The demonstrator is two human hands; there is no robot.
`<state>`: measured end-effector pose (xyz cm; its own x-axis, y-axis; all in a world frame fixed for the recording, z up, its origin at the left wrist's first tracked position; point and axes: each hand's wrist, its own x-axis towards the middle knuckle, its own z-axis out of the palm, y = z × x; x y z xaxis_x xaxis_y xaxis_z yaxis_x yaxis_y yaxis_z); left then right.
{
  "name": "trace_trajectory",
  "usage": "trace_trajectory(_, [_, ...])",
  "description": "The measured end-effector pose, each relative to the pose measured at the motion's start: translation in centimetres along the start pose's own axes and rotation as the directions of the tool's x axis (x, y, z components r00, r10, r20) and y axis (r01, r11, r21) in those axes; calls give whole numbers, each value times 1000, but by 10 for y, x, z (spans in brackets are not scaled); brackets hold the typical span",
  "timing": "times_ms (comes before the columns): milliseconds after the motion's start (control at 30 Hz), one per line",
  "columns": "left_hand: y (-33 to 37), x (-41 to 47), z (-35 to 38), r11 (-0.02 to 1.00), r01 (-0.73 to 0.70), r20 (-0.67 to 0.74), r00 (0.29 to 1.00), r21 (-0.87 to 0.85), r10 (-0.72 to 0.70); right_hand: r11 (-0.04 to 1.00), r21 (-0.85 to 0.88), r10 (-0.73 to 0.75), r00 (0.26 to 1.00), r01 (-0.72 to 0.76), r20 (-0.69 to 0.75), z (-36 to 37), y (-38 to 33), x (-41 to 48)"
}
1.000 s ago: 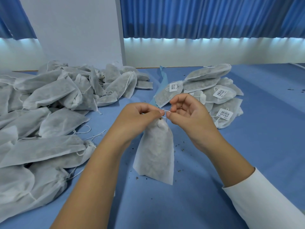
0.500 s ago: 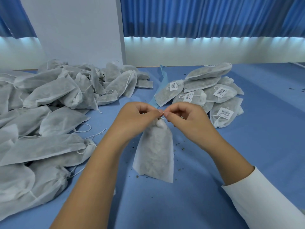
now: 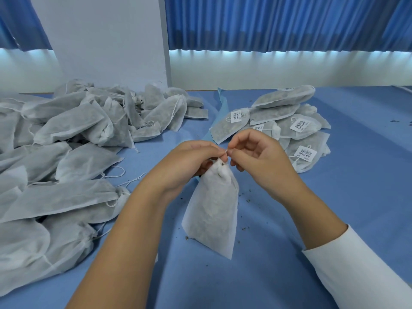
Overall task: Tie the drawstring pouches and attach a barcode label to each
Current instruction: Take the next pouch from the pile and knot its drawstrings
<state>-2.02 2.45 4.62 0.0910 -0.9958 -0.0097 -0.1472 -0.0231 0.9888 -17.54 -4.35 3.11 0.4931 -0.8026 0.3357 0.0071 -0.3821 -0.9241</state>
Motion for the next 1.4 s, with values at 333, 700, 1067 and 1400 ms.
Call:
trace_trajectory(333, [0,1,-5,996,-40,-60,998,-78,36,978,-199,-81,993,63,-84,6,1,-3])
trace_trajectory(700, [-1,1,-6,1000,26,-147,989,14,-24,975,-203,-99,995,95,-9,-1,3,-1])
trace_trajectory(1067, [-4,4,-2,993,42,-100,994,-113,-54,999,-18,-42,998,42,-36,3,3,0])
trace_trajectory(1400, [-4,1,4,999,7,50,999,-36,-6,989,-72,-133,988,127,-84,5,1,-1])
